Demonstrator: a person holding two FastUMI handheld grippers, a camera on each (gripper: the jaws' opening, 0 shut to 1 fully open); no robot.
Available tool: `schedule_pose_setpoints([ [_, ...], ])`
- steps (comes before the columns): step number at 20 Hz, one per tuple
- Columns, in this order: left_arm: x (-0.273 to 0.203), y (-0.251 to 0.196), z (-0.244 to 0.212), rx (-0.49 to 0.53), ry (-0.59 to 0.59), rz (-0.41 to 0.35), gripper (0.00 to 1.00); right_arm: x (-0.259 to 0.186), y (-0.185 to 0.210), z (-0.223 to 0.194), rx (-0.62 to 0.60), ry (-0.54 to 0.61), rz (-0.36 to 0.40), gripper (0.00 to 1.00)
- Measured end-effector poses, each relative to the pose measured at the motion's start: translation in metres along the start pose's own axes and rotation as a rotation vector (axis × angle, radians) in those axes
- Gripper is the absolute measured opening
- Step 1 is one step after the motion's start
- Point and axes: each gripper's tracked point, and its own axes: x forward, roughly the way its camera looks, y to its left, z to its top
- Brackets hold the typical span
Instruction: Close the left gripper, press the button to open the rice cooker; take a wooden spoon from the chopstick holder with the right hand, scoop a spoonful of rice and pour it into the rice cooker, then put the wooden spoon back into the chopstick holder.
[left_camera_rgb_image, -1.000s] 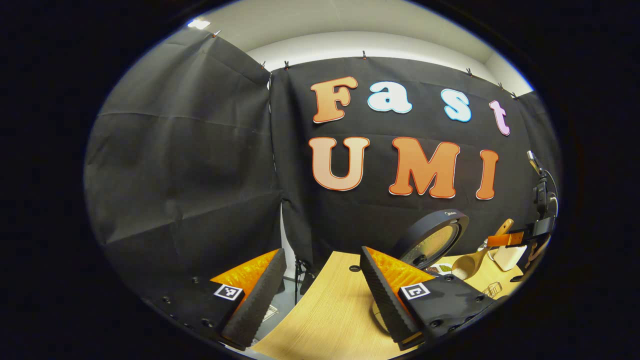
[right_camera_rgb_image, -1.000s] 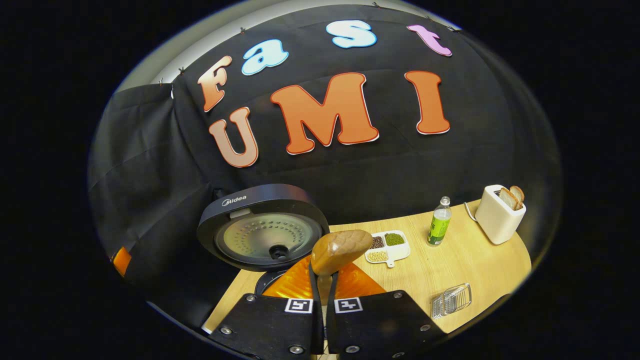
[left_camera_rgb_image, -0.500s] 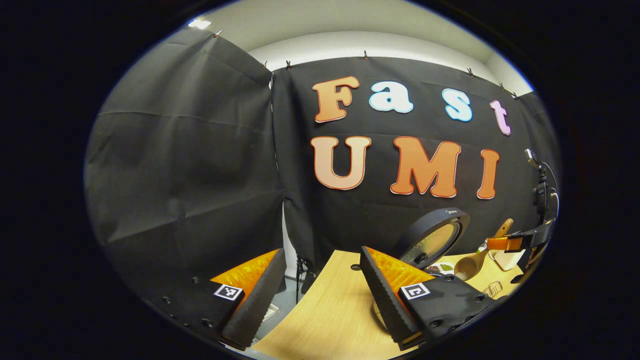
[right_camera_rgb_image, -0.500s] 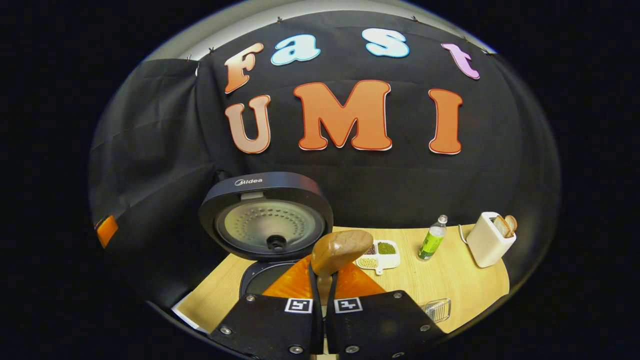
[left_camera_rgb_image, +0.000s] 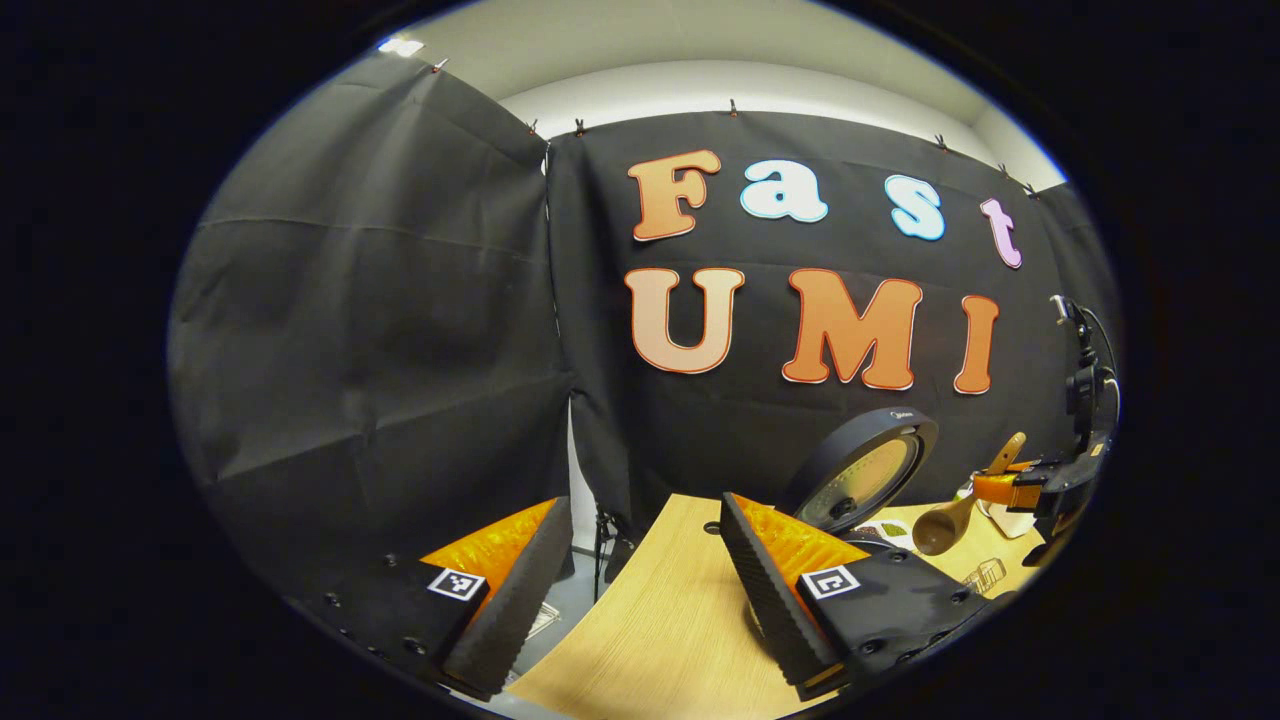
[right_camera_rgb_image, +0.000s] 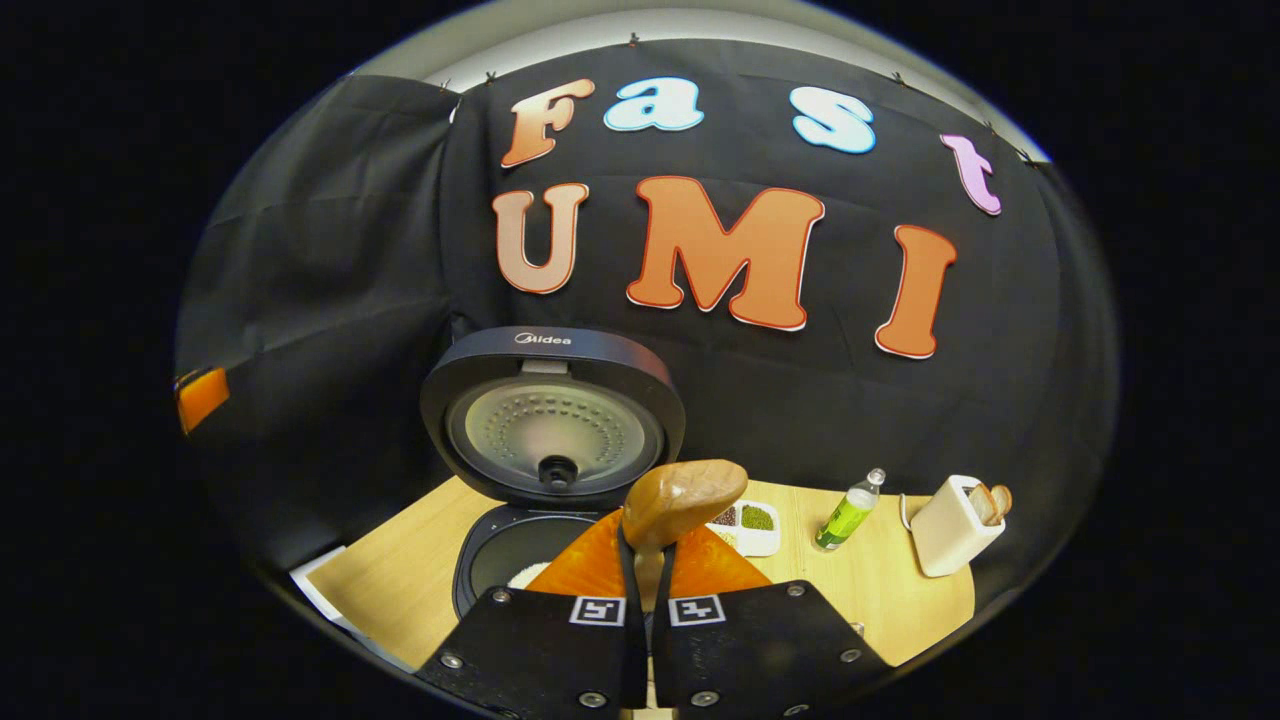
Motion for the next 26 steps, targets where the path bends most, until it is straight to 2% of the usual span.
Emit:
schedule_pose_setpoints([
  [5, -0.008, 0.003, -0.002, 0.005, 0.003, 0.006, 0.99, -0.008, 0.007, -0.001, -0.091, -0.028, -0.004, 0.02],
  [7, -0.014, 0.004, -0.001, 0.008, -0.001, 0.008, 0.99, -0.012, 0.008, -0.003, -0.062, -0.026, 0.003, 0.02],
  [11, -0.024, 0.007, 0.002, 0.006, -0.013, 0.012, 0.97, -0.023, -0.002, -0.005, 0.069, -0.025, 0.01, 0.01],
  [17, -0.032, -0.002, 0.005, 0.003, -0.029, 0.007, 1.0, -0.05, -0.074, -0.022, 0.228, -0.02, -0.103, 0.01],
  [23, -0.033, -0.019, 0.01, 0.02, -0.048, 0.007, 1.0, -0.077, -0.157, -0.05, 0.327, -0.006, -0.238, 0.01],
  [24, -0.035, -0.024, 0.009, 0.023, -0.047, 0.005, 0.97, -0.079, -0.167, -0.057, 0.342, -0.001, -0.254, 0.01],
  [26, -0.037, -0.032, 0.009, 0.03, -0.048, 0.006, 1.0, -0.081, -0.189, -0.073, 0.367, 0.019, -0.282, 0.02],
])
